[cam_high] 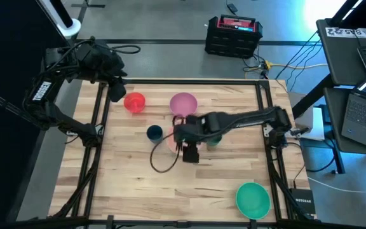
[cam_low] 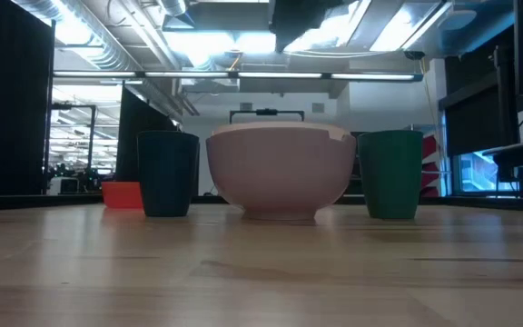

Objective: Nest bowls inside each other
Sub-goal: Stack the pink bowl in the light orange bowl

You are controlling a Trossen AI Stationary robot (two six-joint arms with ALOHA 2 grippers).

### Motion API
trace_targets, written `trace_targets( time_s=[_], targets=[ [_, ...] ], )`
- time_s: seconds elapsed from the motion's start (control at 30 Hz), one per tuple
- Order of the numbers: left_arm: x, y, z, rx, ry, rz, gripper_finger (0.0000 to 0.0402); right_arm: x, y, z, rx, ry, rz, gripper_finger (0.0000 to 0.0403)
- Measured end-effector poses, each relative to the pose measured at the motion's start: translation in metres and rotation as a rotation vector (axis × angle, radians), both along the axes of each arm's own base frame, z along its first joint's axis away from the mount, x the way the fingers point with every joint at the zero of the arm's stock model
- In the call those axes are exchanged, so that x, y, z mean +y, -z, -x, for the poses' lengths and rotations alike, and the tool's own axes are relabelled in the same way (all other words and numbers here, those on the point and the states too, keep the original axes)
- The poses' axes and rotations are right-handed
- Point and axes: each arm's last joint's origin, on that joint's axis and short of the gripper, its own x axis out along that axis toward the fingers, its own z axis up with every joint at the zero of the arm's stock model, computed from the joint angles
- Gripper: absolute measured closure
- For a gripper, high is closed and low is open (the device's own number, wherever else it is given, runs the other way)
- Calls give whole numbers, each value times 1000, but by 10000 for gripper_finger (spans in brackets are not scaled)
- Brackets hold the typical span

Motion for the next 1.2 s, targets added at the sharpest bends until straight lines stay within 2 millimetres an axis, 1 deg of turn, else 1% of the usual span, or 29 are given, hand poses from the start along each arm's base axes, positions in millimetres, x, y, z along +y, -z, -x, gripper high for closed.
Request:
trace_targets(
  time_s=[0.17, 0.2, 0.3, 0.4, 0.57, 0.63, 0.67, 0.8, 1.2],
  targets=[
    [-2, 9, -7, 31, 18, 29, 277, -34, -26, 9, -108, 83, 62, 190],
    [-3, 12, -9, 44, 26, 38, 277, -45, -27, 9, -114, 102, 46, 189],
    [-8, 26, -18, 97, 54, 70, 277, -78, -25, 7, -132, 179, 26, 189],
    [-14, 41, -27, 148, 68, 104, 277, -110, -23, 13, -116, 282, 51, 189],
    [-26, 64, -38, 229, 98, 144, 277, -173, -14, 43, 26, 566, 55, 189],
    [-31, 72, -43, 239, 111, 150, 277, -193, -7, 52, 59, 634, 41, 189],
    [-32, 75, -45, 243, 116, 152, 277, -200, -3, 55, 69, 652, 20, 189],
    [-38, 83, -53, 234, 147, 146, 277, -218, 13, 60, 61, 682, -61, 189],
    [-39, 82, -59, 173, 164, 127, 277, -229, 82, 33, 152, 663, -192, 189]
  ],
)
